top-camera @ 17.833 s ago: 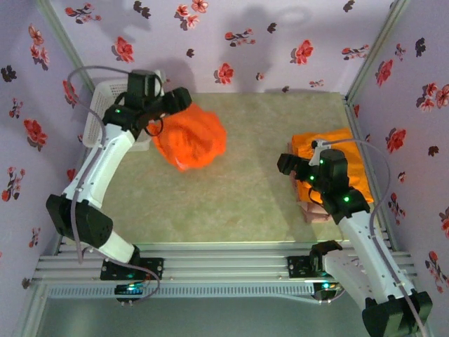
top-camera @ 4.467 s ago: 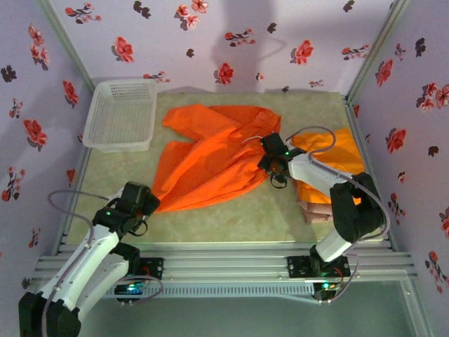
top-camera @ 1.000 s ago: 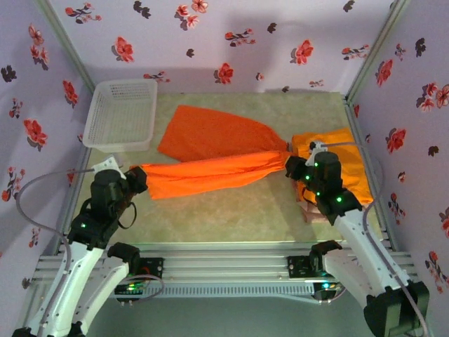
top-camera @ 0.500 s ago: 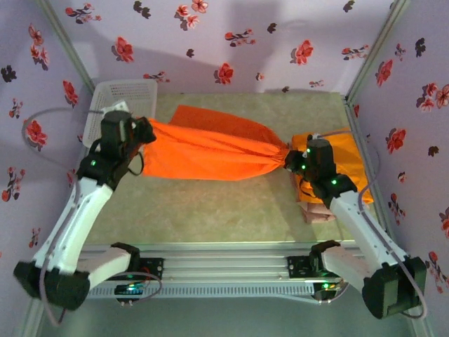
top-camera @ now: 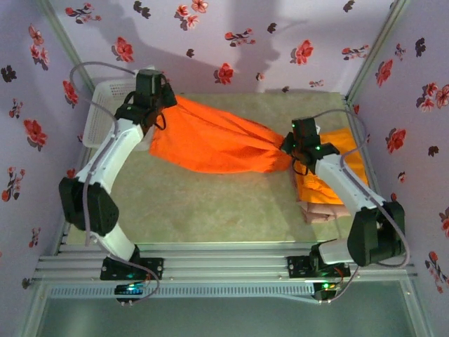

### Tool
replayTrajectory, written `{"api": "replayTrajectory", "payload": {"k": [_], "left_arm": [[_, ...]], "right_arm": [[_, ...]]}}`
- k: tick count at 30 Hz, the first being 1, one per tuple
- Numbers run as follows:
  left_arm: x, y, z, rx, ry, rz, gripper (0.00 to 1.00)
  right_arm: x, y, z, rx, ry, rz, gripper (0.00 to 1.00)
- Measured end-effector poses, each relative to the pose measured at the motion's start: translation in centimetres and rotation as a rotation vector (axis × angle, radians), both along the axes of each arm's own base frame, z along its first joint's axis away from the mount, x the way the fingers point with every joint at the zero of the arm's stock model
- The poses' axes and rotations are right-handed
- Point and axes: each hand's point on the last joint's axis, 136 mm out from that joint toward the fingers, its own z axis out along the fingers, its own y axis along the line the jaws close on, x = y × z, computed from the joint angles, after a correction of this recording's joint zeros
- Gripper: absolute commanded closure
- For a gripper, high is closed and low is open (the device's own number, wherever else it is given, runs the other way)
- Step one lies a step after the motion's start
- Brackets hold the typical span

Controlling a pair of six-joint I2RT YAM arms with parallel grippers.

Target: Fold and stack the shorts

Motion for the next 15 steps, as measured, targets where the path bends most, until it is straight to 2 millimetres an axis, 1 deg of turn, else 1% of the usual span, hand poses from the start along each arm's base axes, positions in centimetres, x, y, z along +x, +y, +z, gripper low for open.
{"api": "replayTrajectory", "payload": {"k": [4,8,10,11,12,13,14,15], "left_arm": [[3.1,-0.5,-1.3,0.013,0.019,0.005,1.0],[5.7,-1.0,-3.2,0.028,0.055,0.009,1.0],[7.0,-1.4,-4.3,0.036,0.077,0.011,1.0],[7.6,-1.5,-4.8,0.039,0.086,0.012,0.95],[8.2,-1.7,-5.4,0.043,0.098,0.012,0.86],[8.9,-1.8,-5.9,0.045,0.106,0.013,0.73],[9.6,-1.9,-6.3,0.051,0.113,0.013,0.63],[10.3,-1.9,-6.6,0.054,0.115,0.011,0.53]], "right_arm": [[1.9,-0.1,-0.7,-0.001,0.023,-0.025,0.97],[3.5,-0.1,-2.0,-0.001,0.057,-0.044,0.95],[4.2,-0.2,-2.8,-0.003,0.078,-0.055,0.9],[4.5,-0.2,-3.1,-0.002,0.087,-0.06,0.85],[4.9,-0.3,-3.4,-0.003,0.097,-0.066,0.8],[5.3,-0.4,-3.8,-0.001,0.108,-0.074,0.74],[5.7,-0.5,-4.0,0.002,0.116,-0.084,0.66],[6.2,-0.6,-4.1,0.007,0.126,-0.093,0.55]]}}
